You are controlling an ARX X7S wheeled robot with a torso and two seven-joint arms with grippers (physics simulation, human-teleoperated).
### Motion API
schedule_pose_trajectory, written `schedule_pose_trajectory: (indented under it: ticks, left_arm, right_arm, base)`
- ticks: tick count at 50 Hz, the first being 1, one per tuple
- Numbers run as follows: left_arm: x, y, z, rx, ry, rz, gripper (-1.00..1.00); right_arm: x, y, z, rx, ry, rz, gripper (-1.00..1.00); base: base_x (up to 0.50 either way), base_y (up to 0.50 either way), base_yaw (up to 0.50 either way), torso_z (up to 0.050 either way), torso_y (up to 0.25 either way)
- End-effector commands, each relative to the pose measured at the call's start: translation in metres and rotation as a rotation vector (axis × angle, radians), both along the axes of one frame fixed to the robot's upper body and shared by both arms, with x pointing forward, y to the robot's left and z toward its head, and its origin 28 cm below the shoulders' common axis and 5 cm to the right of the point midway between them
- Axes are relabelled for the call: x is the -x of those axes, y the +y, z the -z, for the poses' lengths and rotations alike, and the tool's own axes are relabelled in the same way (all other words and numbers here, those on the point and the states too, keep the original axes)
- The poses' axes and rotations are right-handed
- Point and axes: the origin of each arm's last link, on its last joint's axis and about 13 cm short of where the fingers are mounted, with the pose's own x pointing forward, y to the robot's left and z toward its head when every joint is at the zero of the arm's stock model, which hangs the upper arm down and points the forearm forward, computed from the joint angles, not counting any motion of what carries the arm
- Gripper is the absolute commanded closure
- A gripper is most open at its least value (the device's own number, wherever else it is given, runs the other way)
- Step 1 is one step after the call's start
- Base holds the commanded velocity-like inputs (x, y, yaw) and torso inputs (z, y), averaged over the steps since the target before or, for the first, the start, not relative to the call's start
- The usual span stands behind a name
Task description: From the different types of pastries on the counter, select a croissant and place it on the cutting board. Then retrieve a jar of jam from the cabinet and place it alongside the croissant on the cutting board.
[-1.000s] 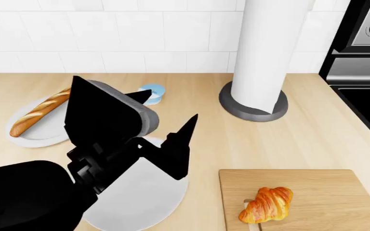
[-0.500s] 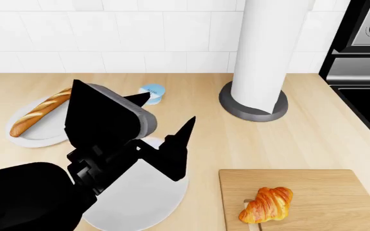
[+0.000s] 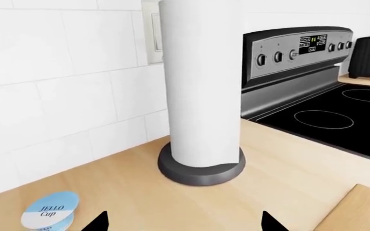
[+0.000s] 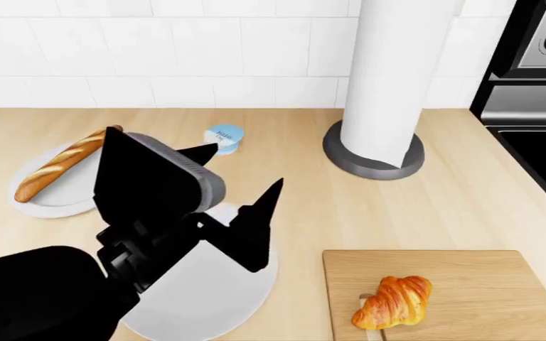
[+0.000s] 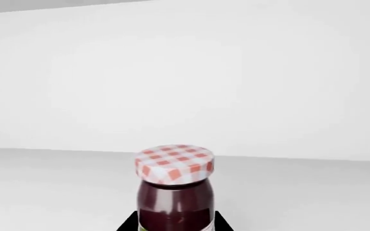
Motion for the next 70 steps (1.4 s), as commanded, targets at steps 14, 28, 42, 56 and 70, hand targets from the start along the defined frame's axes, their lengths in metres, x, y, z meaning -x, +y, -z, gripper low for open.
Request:
schedule_pose_trajectory:
  ticks: [14, 28, 42, 56, 70]
  left_arm:
    - [0.001, 0.001, 0.002, 0.001, 0.0, -0.003, -1.0]
    - [-0.001, -0.003, 0.001, -0.005, -0.001, 0.002, -1.0]
    - [-0.001, -0.006, 0.0, -0.004, -0.004, 0.009, -1.0]
    - [-0.001, -0.006, -0.006, 0.001, -0.015, 0.01, -1.0]
    - [0.0, -0.005, -0.009, 0.007, -0.024, 0.007, -1.0]
  right_arm:
    - [0.0, -0.012, -0.006, 0.024, -0.087, 0.015, 1.0]
    - [0.021, -0.028, -0.025, 0.02, -0.202, 0.033, 1.0]
    - [0.045, -0.034, -0.039, 0.005, -0.282, -0.013, 1.0]
    - [0.084, -0.041, -0.048, -0.001, -0.337, -0.065, 1.0]
    - [0.123, -0.049, -0.045, 0.016, -0.368, -0.087, 1.0]
  base:
    - [0.0, 0.0, 0.0, 0.0, -0.001]
    - [0.0, 0.0, 0.0, 0.0, 0.0]
    - [0.0, 0.0, 0.0, 0.0, 0.0]
    - [0.0, 0.0, 0.0, 0.0, 0.0]
    - [0.0, 0.0, 0.0, 0.0, 0.0]
